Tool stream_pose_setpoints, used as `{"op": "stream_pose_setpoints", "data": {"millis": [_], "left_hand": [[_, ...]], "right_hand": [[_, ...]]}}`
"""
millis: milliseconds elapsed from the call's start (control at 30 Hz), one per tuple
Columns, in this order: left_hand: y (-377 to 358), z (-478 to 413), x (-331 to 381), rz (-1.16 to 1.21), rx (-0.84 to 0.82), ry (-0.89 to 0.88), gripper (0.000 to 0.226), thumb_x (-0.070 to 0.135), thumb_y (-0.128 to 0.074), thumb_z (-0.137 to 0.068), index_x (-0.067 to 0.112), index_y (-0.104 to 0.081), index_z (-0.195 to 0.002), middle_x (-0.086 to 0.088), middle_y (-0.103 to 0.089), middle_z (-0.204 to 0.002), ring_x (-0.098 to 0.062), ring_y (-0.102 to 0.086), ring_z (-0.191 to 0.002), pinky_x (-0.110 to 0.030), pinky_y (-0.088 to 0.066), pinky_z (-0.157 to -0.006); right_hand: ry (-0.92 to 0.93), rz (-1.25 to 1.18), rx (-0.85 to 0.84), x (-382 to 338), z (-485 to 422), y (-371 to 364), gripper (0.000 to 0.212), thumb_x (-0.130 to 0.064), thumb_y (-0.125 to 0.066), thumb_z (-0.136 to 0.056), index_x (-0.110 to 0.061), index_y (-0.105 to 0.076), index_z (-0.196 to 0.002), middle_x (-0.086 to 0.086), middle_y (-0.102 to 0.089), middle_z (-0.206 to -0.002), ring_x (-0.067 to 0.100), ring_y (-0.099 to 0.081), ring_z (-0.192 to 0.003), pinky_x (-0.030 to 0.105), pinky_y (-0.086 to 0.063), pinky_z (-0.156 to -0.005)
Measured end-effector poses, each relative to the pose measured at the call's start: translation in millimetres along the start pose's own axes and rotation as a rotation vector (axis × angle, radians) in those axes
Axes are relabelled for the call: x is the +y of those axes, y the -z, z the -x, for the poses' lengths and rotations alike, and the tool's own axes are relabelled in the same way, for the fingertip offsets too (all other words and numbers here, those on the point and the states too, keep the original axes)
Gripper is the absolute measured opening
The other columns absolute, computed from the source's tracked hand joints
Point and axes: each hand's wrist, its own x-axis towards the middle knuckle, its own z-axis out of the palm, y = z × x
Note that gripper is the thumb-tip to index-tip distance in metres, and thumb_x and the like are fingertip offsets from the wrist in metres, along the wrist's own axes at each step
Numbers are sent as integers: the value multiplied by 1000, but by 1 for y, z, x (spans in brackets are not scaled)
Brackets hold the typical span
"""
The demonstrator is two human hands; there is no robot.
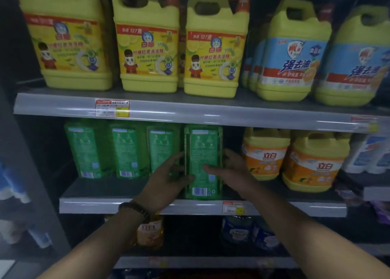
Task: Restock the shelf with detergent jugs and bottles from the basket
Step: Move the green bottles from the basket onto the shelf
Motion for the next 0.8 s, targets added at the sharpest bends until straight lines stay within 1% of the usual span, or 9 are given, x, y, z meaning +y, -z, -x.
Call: {"op": "stream_pose_setpoints", "data": {"millis": [67, 133, 233, 300, 400, 467, 533, 633, 800], "left_hand": [[-1, -9, -6, -1, -26, 1, 70, 26, -76, -95, 37, -41, -154, 1, -59, -136, -5, -67, -108, -13, -54, -75], [-5, -15, -12, -31, -69, -15, 62, 25, -74, -97, 40, -44, -148, 5, -58, -140, 4, -69, -104, -14, -55, -84], [-13, -22, -29, -143, -108, -30, 69, 31, -73, -98, 33, -39, -158, 8, -50, -158, -5, -55, -137, -38, -48, -115], [-16, -25, -40, -250, -96, -42, 71, 32, -72, -98, 28, -38, -161, 7, -46, -161, -10, -47, -145, -40, -42, -120], [-19, -25, -49, -335, -41, -142, 56, 31, -73, -96, 31, -54, -149, 8, -59, -148, -6, -54, -135, -29, -43, -116], [-20, -21, -54, -365, -14, -204, 44, 27, -75, -95, 31, -64, -137, 11, -65, -132, 0, -58, -121, -17, -44, -105], [-19, -15, -60, -387, 36, -267, 35, 19, -75, -93, 28, -70, -126, 11, -63, -122, 1, -58, -112, -12, -43, -98], [-15, -5, -64, -432, 112, -353, 31, 8, -73, -90, 25, -72, -117, 8, -58, -122, -3, -58, -114, -5, -37, -102], [-12, 18, -63, -420, 126, -392, 28, 7, -70, -92, 27, -70, -112, 13, -56, -119, -3, -60, -112, -10, -43, -97]], "right_hand": [[20, 11, 15, 11, -19, -1, 63, -8, -94, -77, -11, -63, -132, 2, -79, -121, 18, -78, -109, 43, -63, -96], [42, 40, 20, 23, -33, -5, 67, -7, -94, -77, -15, -59, -134, 0, -77, -124, 18, -75, -114, 39, -64, -94], [86, 79, 2, 38, -56, -9, 72, -13, -92, -81, -18, -54, -142, 0, -72, -134, 18, -71, -122, 44, -61, -101], [114, 118, -20, 42, -74, -9, 74, -23, -92, -82, -18, -53, -145, 1, -71, -136, 18, -70, -123, 48, -59, -105], [126, 203, -28, 46, -95, -10, 72, -28, -89, -85, -20, -53, -146, 1, -70, -136, 16, -69, -122, 49, -56, -108], [123, 233, -26, 50, -104, -10, 69, -31, -89, -85, -23, -53, -144, 0, -70, -136, 17, -69, -123, 51, -55, -109], [104, 237, -51, 54, -111, -10, 77, -45, -88, -80, -31, -49, -145, -1, -68, -139, 19, -68, -125, 54, -54, -109], [64, 266, -73, 61, -112, -10, 83, -63, -78, -76, -37, -45, -147, -3, -66, -144, 20, -65, -128, 54, -54, -109], [36, 394, 15, 59, -81, -18, 52, -44, -71, -99, -18, -58, -142, 4, -72, -135, 21, -69, -122, 46, -54, -108]]}}
